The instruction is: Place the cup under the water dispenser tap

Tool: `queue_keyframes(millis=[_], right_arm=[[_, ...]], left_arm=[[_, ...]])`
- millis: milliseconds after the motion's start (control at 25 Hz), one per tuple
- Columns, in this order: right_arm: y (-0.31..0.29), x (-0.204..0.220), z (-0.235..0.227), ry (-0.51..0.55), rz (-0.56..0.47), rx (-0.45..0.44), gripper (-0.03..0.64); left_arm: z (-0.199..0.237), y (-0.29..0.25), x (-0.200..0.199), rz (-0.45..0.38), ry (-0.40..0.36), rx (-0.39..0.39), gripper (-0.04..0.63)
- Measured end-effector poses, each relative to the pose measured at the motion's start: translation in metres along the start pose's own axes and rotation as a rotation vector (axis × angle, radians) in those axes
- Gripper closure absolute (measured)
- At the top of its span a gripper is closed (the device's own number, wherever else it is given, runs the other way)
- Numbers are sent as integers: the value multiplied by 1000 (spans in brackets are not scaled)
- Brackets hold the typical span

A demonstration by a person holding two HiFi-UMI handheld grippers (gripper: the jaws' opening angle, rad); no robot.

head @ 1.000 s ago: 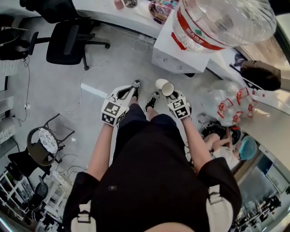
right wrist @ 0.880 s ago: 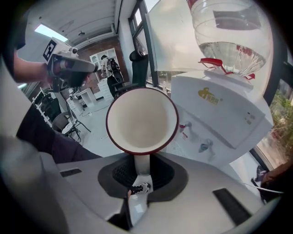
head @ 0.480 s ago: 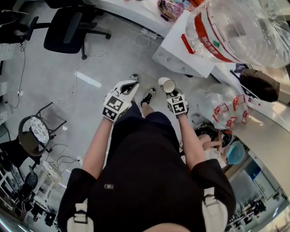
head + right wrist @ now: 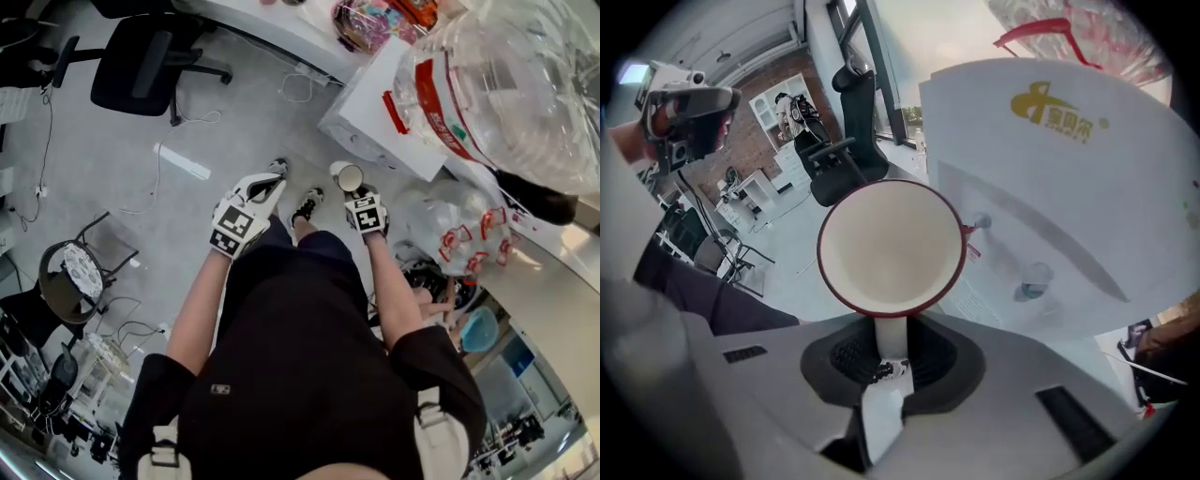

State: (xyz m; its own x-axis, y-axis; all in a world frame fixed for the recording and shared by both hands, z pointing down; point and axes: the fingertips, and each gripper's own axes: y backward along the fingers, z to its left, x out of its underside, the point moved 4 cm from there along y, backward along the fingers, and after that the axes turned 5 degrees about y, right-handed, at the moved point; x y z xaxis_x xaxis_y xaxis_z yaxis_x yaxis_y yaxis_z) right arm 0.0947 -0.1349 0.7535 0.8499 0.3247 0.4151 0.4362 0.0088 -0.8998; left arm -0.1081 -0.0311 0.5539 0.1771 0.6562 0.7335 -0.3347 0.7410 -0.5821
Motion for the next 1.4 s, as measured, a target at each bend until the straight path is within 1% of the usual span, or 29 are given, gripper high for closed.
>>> queue_keyframes(millis=[240, 520, 840, 1040, 1160, 1400], right_arm=[[-25, -13, -13, -2, 30, -9, 581], [-60, -12, -30, -1, 78, -10, 581], [-103, -13, -46, -27, 94, 4, 581], [-130, 3, -50, -3, 135, -6, 581], [-145, 10, -57, -18, 138, 9, 581], [-167, 7, -78, -20, 144, 56, 581]], left_arm=[[20, -11, -12, 22, -1, 12, 595], [37, -21, -14, 30, 9, 6, 595], [43, -35, 10, 68, 22, 30, 595], [43, -45, 30, 101, 35, 42, 595], [48, -49, 41, 112, 43, 38, 595], [60, -59, 56, 115, 57, 24, 595]])
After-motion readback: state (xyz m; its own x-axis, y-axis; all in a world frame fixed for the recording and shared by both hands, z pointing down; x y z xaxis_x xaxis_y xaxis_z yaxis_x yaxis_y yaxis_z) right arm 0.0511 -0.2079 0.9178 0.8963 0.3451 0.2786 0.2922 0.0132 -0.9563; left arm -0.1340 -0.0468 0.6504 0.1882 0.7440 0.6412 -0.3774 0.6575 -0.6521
